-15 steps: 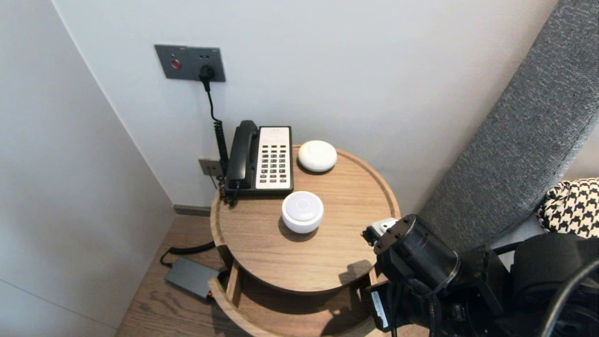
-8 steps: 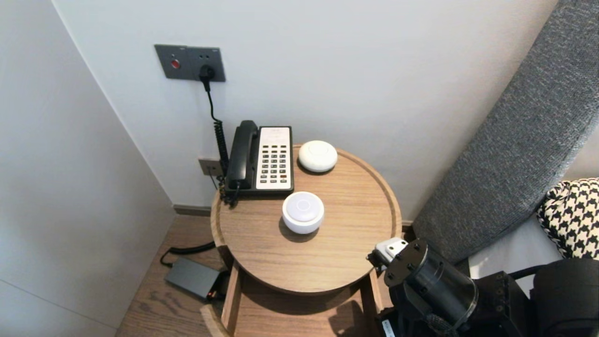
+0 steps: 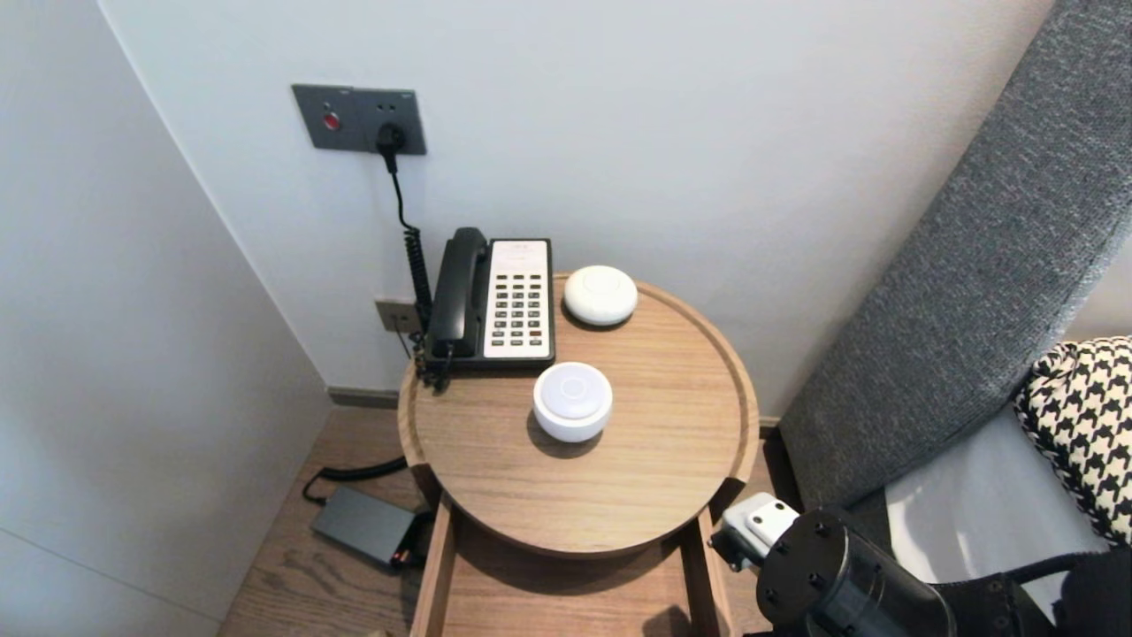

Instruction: Open the nightstand drawer

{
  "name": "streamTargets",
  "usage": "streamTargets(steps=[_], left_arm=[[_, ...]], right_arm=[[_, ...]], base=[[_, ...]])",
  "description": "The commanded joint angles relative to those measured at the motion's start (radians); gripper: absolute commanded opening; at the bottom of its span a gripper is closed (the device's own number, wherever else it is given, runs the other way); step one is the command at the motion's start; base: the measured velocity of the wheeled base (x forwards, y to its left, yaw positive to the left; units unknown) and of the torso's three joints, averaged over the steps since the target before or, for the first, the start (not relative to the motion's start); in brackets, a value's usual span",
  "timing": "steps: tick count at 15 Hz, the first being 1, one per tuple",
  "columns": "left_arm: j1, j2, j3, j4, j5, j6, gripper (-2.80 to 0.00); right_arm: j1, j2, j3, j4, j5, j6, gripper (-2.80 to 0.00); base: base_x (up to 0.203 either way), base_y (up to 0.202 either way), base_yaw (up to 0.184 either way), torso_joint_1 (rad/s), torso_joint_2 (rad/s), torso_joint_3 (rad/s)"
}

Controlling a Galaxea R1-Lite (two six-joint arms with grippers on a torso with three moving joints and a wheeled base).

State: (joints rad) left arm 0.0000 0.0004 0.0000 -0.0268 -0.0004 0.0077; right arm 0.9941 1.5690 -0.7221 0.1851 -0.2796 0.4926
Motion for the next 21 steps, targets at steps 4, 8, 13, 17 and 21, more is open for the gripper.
streamTargets(steps=[4, 8, 13, 17, 21], left_arm=[[0.000, 0.000, 0.012, -0.001, 0.000, 0.000, -2.80], [0.000, 0.000, 0.012, -0.001, 0.000, 0.000, -2.80], [0.000, 0.000, 0.012, -0.001, 0.000, 0.000, -2.80], [0.000, 0.000, 0.012, -0.001, 0.000, 0.000, -2.80], [0.000, 0.000, 0.012, -0.001, 0.000, 0.000, -2.80]], right_arm=[[0.035, -0.053, 0.049, 0.006, 0.025, 0.026, -2.80], [0.057, -0.070, 0.073, 0.005, 0.041, 0.025, -2.80], [0.053, -0.070, 0.064, 0.005, 0.043, 0.026, -2.80], [-0.011, -0.107, -0.013, 0.042, 0.040, 0.029, -2.80], [-0.137, -0.139, -0.236, 0.249, 0.052, 0.009, -2.80]], base=[[0.000, 0.000, 0.000, 0.000, 0.00, 0.000], [0.000, 0.000, 0.000, 0.000, 0.00, 0.000], [0.000, 0.000, 0.000, 0.000, 0.00, 0.000], [0.000, 0.000, 0.000, 0.000, 0.00, 0.000], [0.000, 0.000, 0.000, 0.000, 0.00, 0.000]])
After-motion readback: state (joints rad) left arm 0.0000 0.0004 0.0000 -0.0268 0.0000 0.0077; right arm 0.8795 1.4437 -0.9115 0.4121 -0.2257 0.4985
